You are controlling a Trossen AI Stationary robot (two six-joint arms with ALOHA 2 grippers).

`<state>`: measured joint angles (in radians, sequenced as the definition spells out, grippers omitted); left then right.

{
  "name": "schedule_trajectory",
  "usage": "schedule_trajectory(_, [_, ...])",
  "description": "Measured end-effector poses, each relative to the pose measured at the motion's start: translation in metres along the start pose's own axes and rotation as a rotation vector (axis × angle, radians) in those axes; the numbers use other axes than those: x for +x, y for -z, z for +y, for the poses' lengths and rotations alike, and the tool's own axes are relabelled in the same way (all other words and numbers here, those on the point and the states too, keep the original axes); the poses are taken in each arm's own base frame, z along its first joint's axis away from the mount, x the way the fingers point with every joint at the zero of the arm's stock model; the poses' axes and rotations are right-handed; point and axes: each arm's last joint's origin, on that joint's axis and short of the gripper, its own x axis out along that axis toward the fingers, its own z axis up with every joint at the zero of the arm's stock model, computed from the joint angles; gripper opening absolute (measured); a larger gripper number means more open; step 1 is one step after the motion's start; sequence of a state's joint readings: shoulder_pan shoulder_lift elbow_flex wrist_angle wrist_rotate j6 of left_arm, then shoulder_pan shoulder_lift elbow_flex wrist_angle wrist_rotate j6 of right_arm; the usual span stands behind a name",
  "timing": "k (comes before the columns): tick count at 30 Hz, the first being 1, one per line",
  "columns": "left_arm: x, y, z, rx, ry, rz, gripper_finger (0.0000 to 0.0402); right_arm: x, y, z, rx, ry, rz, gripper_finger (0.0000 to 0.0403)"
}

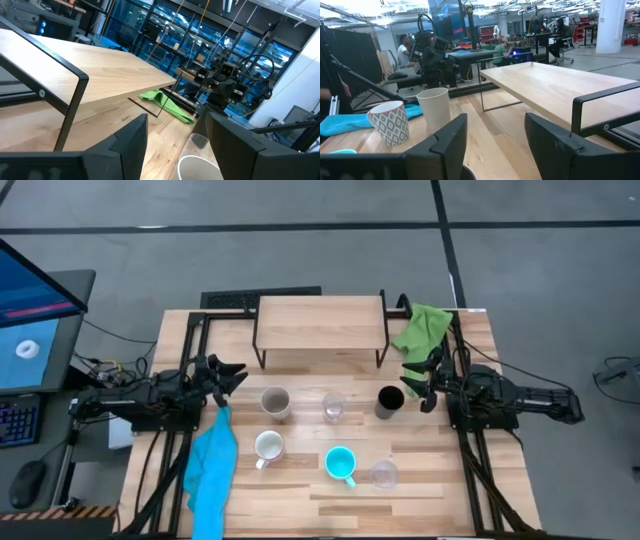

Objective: Stack small to large cups/mugs on shelf

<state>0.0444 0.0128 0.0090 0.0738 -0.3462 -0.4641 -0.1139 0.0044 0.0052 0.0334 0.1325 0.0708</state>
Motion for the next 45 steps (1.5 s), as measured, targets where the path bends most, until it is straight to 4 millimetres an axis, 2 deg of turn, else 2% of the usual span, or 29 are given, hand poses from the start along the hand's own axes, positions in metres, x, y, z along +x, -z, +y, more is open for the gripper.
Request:
schedule_trajectory(36, [0.0000, 0.0001, 0.0000, -0.002, 0.003, 0.001, 0.0193, 0.0000, -0.0001, 0.0000, 0.000, 0.000, 0.000, 0.0221])
schedule_trajectory(45, [0.0000, 0.0000, 0.0000, -0.131, 0.000, 0.000, 0.0193, 0.0000, -0.0001, 0.0000, 0.000, 0.000, 0.000, 0.0221])
